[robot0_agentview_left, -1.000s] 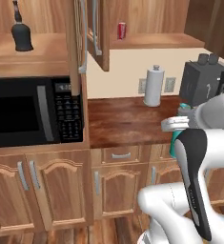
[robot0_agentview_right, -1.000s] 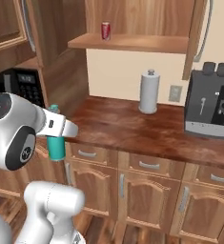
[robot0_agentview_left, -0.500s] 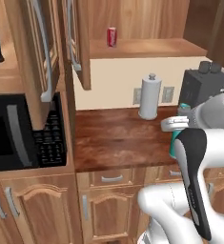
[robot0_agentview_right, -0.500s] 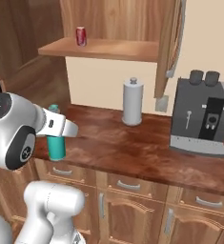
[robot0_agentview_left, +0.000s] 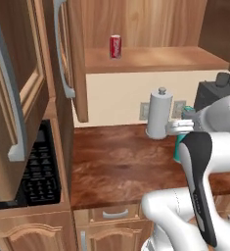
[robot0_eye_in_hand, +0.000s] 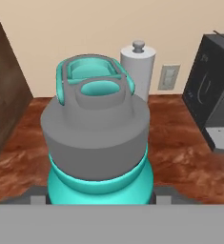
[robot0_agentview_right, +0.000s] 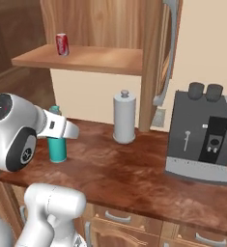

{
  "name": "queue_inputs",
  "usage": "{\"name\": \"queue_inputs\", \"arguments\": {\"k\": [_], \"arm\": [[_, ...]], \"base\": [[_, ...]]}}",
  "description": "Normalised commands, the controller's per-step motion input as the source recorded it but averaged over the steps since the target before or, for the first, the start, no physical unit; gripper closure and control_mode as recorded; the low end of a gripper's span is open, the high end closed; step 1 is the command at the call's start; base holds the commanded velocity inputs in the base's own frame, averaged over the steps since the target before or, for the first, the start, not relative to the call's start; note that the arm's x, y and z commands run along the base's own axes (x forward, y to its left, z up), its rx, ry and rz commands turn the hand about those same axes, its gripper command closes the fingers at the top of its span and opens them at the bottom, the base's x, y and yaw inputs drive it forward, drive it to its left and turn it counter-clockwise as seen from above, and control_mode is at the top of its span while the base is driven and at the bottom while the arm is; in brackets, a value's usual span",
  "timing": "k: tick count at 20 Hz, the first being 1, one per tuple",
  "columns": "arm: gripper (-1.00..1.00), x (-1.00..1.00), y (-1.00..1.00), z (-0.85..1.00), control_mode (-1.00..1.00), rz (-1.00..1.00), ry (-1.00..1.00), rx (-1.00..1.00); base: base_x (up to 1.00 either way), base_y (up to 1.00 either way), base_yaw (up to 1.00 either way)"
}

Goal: Sort all alcoholic drinks to one cabinet, and non-alcoholic drinks to the other.

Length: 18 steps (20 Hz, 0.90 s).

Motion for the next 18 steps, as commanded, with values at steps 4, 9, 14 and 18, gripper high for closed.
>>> {"name": "queue_inputs", "arguments": {"k": [4, 9, 14, 18], "arm": [[1.0, 0.0, 0.0, 0.0, 1.0, 0.0, 0.0, 0.0], [1.0, 0.0, 0.0, 0.0, 1.0, 0.0, 0.0, 0.0], [1.0, -0.44, -0.03, 0.46, -1.0, 0.0, -0.23, 0.02], [1.0, -0.66, 0.0, 0.91, -1.0, 0.0, -0.37, 0.0]], "base": [[0.51, -0.22, 0.0], [0.38, -0.11, -0.01], [0.0, 0.0, 0.0], [0.0, 0.0, 0.0]]}}
